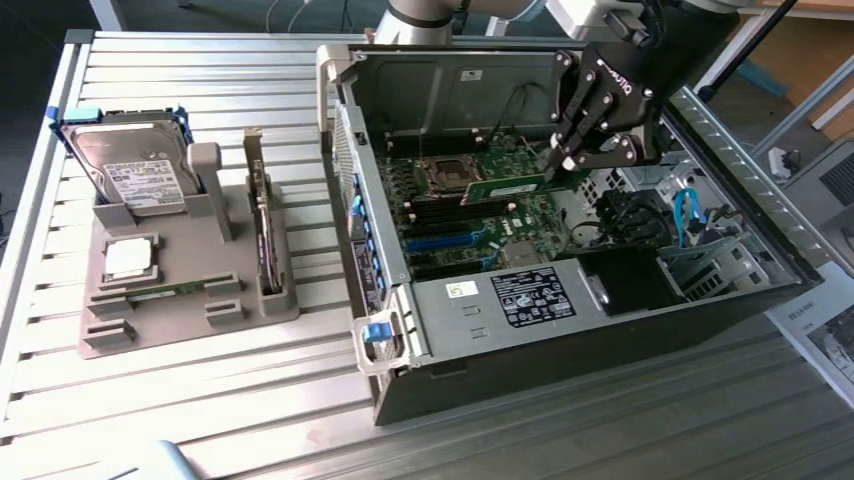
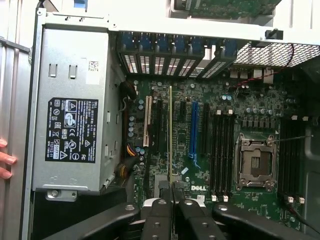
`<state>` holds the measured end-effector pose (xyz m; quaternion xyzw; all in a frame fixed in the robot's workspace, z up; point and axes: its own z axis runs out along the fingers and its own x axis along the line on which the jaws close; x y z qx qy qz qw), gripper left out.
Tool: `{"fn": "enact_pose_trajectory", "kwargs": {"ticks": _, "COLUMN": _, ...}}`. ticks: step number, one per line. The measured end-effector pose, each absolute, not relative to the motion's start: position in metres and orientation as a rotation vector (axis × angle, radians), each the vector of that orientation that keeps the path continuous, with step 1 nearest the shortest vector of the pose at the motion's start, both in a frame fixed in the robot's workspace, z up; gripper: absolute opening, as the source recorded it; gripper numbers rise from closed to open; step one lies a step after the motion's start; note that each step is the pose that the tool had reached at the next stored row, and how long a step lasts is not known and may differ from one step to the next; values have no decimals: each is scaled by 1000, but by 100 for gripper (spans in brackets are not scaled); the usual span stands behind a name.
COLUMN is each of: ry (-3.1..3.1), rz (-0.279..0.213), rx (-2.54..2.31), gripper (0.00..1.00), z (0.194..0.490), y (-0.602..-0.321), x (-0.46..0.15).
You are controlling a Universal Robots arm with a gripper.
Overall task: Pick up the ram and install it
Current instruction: 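Pick up the ram and move it above insertion slot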
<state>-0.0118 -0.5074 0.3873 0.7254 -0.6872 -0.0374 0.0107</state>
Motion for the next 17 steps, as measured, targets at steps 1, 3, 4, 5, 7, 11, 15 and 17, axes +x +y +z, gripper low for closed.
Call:
{"fn": "enact_pose_trajectory", "kwargs": {"ticks": 1, "ry": -2145, "rz": -116, "rx": 2264, "gripper": 12, "z": 387, "y": -507, "x": -12}}
{"fn": "enact_pose_trajectory", "kwargs": {"ticks": 3, "ry": -2150, "rz": -105, "rx": 2270, "gripper": 12, "z": 387, "y": -507, "x": -12}}
{"fn": "enact_pose_trajectory", "kwargs": {"ticks": 4, "ry": -2152, "rz": -98, "rx": 2273, "gripper": 12, "z": 387, "y": -507, "x": -13}}
{"fn": "enact_pose_trajectory", "kwargs": {"ticks": 5, "ry": -2157, "rz": -87, "rx": 2278, "gripper": 12, "z": 387, "y": -507, "x": -14}}
{"fn": "enact_pose_trajectory", "kwargs": {"ticks": 7, "ry": -2163, "rz": -73, "rx": 2285, "gripper": 12, "z": 387, "y": -507, "x": -14}}
{"fn": "enact_pose_trajectory", "kwargs": {"ticks": 11, "ry": -2170, "rz": -57, "rx": 2293, "gripper": 12, "z": 387, "y": -507, "x": -15}}
{"fn": "enact_pose_trajectory", "kwargs": {"ticks": 15, "ry": -2171, "rz": -54, "rx": 2294, "gripper": 12, "z": 387, "y": -507, "x": -15}}
{"fn": "enact_pose_trajectory", "kwargs": {"ticks": 17, "ry": -2171, "rz": -54, "rx": 2294, "gripper": 12, "z": 387, "y": -507, "x": -15}}
